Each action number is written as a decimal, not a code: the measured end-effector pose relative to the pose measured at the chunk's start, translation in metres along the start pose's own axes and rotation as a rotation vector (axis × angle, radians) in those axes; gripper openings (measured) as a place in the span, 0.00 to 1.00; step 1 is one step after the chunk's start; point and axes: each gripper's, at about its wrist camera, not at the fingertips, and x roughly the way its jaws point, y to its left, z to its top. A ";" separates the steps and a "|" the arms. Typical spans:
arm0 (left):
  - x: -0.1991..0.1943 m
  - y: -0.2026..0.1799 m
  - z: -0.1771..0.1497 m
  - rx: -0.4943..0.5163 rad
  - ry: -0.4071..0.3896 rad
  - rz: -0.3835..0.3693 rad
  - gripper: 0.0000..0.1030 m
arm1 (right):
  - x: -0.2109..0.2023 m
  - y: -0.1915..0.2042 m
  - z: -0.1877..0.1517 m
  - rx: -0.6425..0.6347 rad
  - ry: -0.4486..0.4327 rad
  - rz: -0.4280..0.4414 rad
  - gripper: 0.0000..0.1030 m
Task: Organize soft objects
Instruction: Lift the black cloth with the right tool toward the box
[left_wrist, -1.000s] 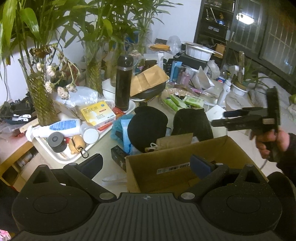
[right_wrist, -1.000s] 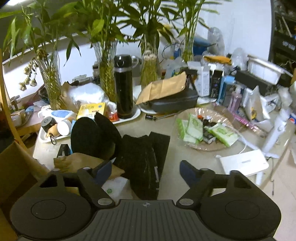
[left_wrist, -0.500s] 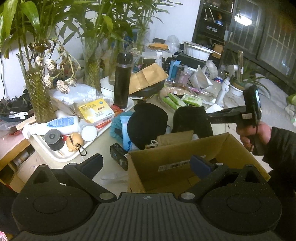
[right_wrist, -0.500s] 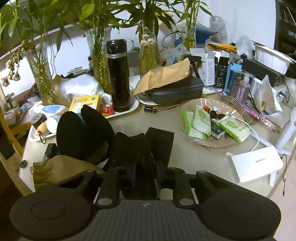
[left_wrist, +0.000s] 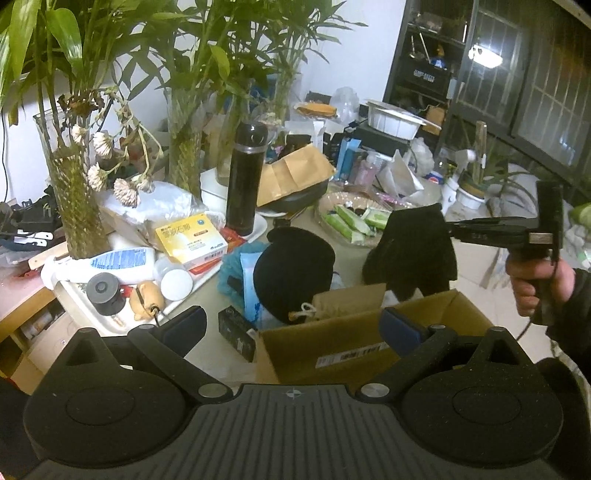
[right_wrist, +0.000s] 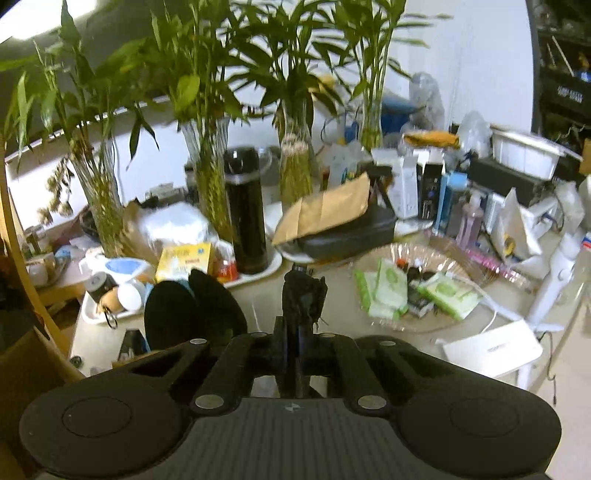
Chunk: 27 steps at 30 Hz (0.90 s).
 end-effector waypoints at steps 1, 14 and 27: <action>0.000 0.000 0.000 0.000 -0.004 -0.001 0.98 | -0.003 0.001 0.002 -0.003 -0.006 -0.002 0.07; 0.015 0.005 0.013 0.030 0.040 0.011 0.86 | -0.046 0.010 0.018 -0.052 -0.077 -0.029 0.07; 0.087 -0.007 0.057 0.063 0.196 -0.147 0.79 | -0.085 0.007 0.007 0.002 -0.114 -0.048 0.07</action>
